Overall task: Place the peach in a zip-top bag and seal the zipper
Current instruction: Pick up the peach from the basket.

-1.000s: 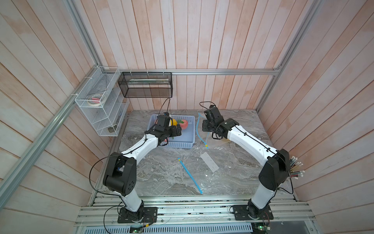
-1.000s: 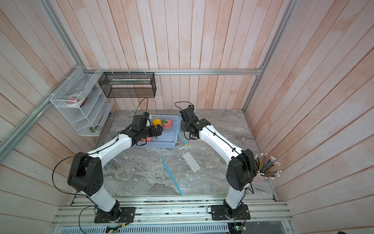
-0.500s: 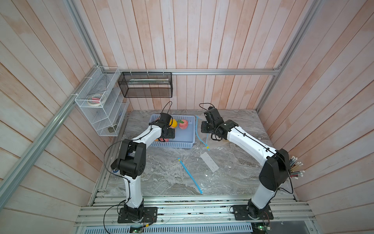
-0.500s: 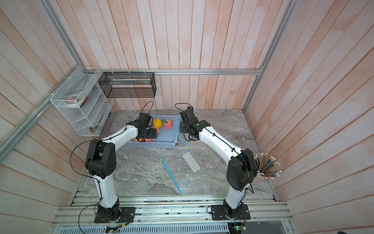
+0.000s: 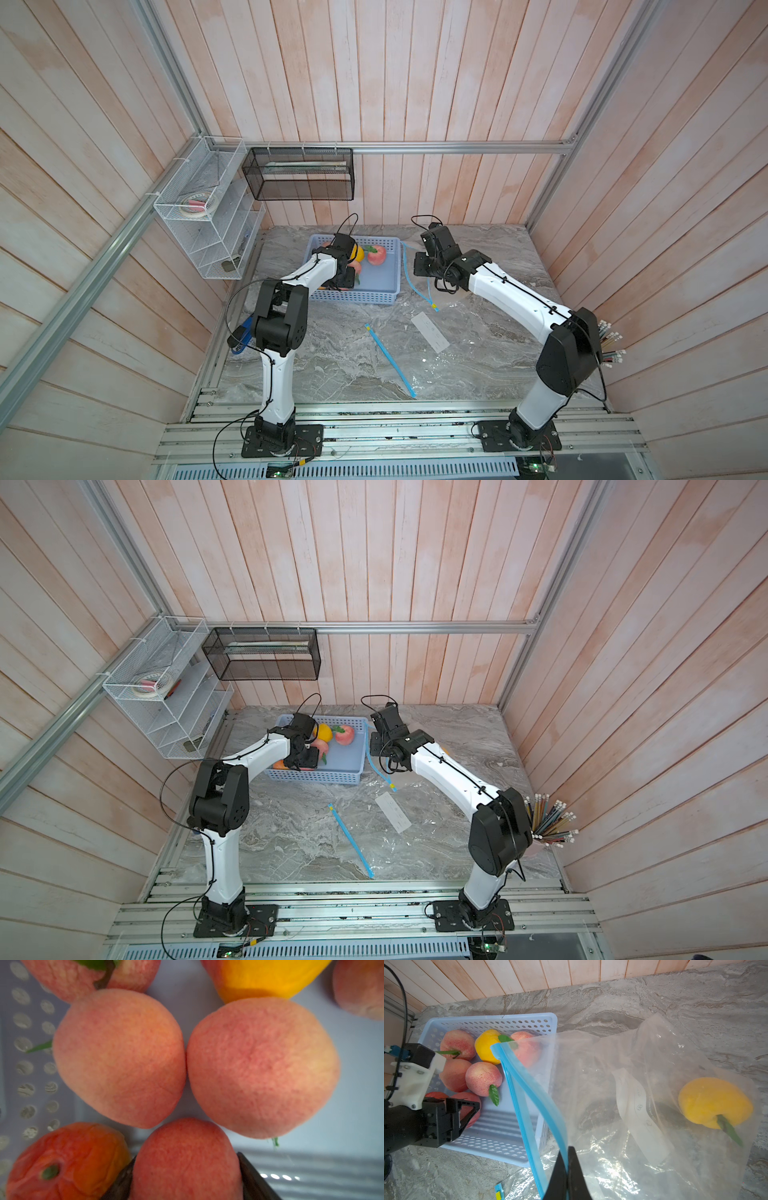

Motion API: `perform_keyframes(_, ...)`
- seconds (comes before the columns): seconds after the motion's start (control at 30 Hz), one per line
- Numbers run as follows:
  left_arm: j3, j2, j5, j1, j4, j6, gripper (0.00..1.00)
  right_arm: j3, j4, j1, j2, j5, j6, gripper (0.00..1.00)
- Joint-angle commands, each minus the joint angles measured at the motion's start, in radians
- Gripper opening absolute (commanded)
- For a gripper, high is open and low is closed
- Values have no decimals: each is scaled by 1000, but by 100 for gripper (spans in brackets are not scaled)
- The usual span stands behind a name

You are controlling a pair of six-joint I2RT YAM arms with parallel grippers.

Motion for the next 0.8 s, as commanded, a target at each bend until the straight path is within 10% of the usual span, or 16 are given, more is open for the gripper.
perform_keyframes(0.0,0,-38,4,0,21,-4,62,-16,14,1,-40,-6,9,0)
perform_keyframes(0.77,-569,-788,394,-106,681,-168,61,-109,122,-54,-191,-150,28,0)
